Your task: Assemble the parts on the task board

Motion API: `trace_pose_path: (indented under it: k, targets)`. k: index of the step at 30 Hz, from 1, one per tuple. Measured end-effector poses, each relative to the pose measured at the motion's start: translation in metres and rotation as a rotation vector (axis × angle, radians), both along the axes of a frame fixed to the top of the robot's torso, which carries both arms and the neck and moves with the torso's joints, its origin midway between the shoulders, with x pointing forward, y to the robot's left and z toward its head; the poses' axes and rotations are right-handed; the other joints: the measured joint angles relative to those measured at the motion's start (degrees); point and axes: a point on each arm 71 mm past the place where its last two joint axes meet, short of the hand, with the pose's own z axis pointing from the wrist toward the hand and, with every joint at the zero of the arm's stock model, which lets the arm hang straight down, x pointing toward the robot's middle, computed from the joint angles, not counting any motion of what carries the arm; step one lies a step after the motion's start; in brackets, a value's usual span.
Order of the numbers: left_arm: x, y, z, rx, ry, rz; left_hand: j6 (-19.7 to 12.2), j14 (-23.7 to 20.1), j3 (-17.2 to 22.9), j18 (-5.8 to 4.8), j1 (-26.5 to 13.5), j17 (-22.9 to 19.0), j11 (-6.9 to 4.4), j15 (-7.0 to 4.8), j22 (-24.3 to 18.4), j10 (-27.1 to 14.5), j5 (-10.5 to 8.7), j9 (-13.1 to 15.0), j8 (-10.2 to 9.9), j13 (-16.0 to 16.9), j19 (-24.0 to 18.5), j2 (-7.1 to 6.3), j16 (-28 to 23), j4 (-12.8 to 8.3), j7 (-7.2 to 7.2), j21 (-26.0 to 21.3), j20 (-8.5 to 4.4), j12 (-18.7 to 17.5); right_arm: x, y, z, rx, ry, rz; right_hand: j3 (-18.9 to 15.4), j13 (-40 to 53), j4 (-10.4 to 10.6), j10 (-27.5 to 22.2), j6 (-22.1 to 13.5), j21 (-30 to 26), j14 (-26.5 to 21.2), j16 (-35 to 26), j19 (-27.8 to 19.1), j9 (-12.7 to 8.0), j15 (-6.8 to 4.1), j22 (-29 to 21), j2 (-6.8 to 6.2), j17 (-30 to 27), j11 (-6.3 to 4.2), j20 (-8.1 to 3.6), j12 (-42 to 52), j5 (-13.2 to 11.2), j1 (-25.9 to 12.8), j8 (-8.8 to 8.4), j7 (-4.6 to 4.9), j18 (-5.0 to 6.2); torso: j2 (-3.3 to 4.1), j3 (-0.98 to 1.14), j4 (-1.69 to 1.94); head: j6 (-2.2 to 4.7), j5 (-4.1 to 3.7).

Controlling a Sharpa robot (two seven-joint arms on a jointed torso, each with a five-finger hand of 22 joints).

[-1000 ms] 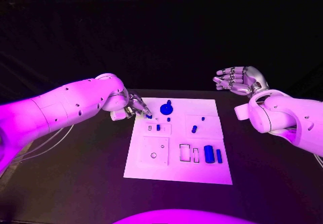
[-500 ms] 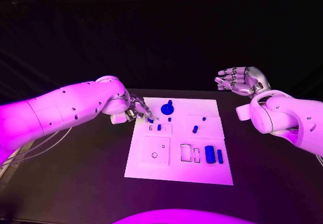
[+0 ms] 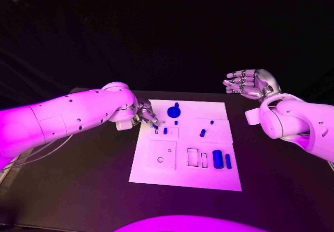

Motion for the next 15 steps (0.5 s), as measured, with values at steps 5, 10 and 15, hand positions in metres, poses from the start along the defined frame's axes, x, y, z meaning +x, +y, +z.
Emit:
trace_pose_path:
  k: [5,10,15]
  targets:
    - [-0.0028,-0.0037,-0.0013,0.002,0.001,-0.013,0.50,-0.39,0.00,0.00,-0.53,0.00,-0.13,-0.38,0.00,0.50,1.77,0.01,0.55,0.11,0.00,-0.52,0.00,-0.01,-0.12,0.00,0.00,0.00,-0.0002,0.0000,-0.0004,0.000,0.001,0.000,0.00,0.00,0.00,0.00,0.00,0.00,0.00,0.00,0.00,0.00,0.00,-0.14,0.00,0.00,0.00,0.00,0.00,0.00,0.00,0.00,0.00,0.00,0.01,0.04,-0.04,-0.14,0.05]
    - [-0.0052,-0.0064,-0.0022,0.001,0.004,-0.022,0.59,-0.38,-0.01,0.00,-0.53,0.00,-0.30,-0.38,0.00,0.70,2.21,0.01,0.55,0.44,0.00,-0.52,0.00,-0.01,-0.20,0.00,0.00,0.01,-0.0002,0.0000,-0.0007,0.000,0.001,0.000,0.00,0.00,0.00,0.00,0.00,0.00,0.00,0.00,0.00,0.00,0.00,-0.14,0.00,0.00,0.00,0.00,0.00,0.00,0.00,0.00,0.00,0.00,0.01,0.07,-0.03,-0.29,0.06]
    - [-0.0067,-0.0071,-0.0031,0.006,0.006,-0.029,0.60,-0.38,-0.02,0.00,-0.53,0.00,-0.30,-0.38,0.00,0.70,2.28,0.01,0.55,0.45,-0.02,-0.52,0.00,-0.02,-0.20,0.00,-0.01,0.33,-0.0003,-0.0002,-0.0011,0.000,0.002,0.000,0.00,0.00,0.00,0.00,0.01,0.00,0.00,0.00,0.00,0.00,0.00,-0.14,0.00,0.00,0.00,0.00,0.00,0.00,0.00,0.00,0.00,0.00,0.01,0.08,-0.01,-0.41,0.04]
